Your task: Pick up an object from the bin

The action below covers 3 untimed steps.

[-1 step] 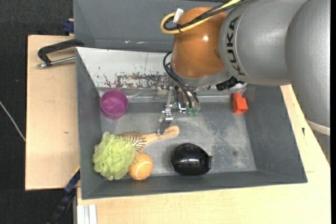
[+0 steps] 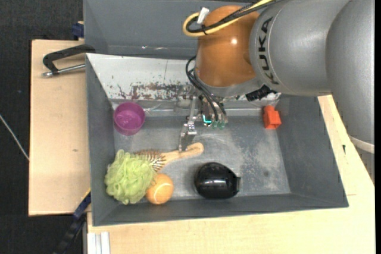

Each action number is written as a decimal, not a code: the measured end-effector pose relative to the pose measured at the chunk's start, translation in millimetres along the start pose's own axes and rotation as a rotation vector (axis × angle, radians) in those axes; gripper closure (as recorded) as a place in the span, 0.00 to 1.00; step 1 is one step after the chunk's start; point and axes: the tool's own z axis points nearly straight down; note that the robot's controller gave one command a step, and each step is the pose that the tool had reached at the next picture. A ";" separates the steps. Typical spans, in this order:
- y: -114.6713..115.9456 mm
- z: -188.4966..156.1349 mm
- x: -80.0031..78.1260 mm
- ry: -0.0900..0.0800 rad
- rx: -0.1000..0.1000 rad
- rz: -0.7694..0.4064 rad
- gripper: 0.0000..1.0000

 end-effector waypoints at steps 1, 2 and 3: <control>5.2 16.2 2.3 -0.009 0.001 -0.101 0.00; 41.0 44.8 2.3 -0.001 0.000 -0.401 0.00; 43.0 53.3 -9.2 -0.019 -0.004 -0.432 0.00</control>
Offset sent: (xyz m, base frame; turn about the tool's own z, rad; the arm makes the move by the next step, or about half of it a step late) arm -0.0002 0.0496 -0.0423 -0.4133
